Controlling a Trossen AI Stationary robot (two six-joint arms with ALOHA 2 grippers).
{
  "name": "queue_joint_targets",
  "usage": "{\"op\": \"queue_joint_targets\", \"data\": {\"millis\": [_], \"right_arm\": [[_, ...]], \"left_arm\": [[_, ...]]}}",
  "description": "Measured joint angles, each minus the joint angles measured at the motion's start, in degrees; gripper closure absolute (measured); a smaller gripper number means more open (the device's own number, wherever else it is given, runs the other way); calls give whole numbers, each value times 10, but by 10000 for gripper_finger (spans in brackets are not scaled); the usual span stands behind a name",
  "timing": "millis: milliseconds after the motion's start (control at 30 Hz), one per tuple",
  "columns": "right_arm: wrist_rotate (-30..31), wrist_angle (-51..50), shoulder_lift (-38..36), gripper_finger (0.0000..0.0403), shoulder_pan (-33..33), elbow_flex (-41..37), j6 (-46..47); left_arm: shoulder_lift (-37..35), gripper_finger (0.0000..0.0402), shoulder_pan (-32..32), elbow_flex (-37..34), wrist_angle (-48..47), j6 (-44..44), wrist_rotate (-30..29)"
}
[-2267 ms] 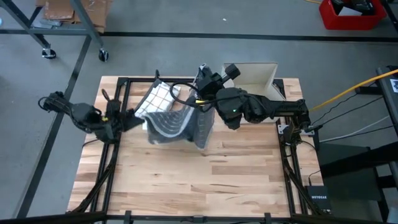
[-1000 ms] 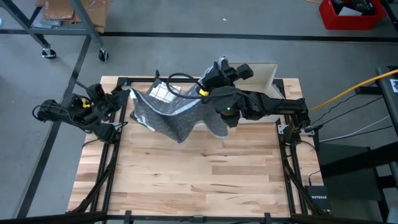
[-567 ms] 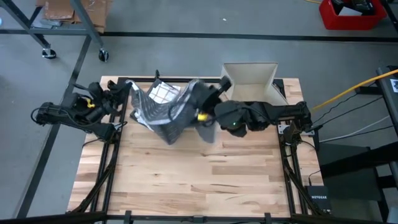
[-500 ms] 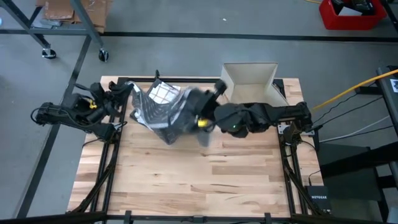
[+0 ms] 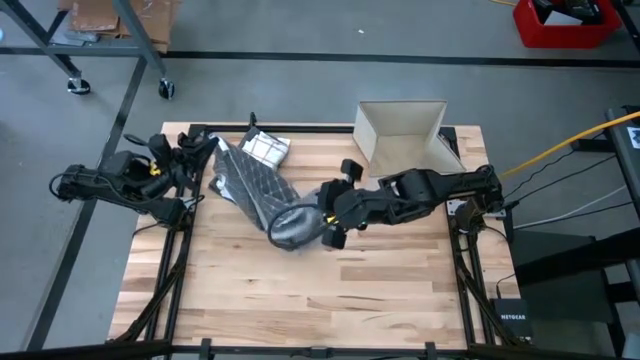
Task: Fold towel
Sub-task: Fold the gray white kitchen towel
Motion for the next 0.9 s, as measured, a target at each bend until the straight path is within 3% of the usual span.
{"op": "queue_joint_targets", "data": {"millis": [167,300,467,633,900], "right_arm": [[-51,-23,0,278,0,0,52],[-26,31,6,278,0,0,53],[22,132,31,278,-20,0,52],[-5,205,74,278,-52,0,40],[-64,203,116,278,-68,0,-51]], "left_arm": [[0,401,0,0,-39,-28,3],[7,401,0,0,-78,-85,32],[47,401,-1,0,-100,-160,105],[106,401,-1,0,-58,-193,176],[138,401,-1,0,-19,-240,308]]}}
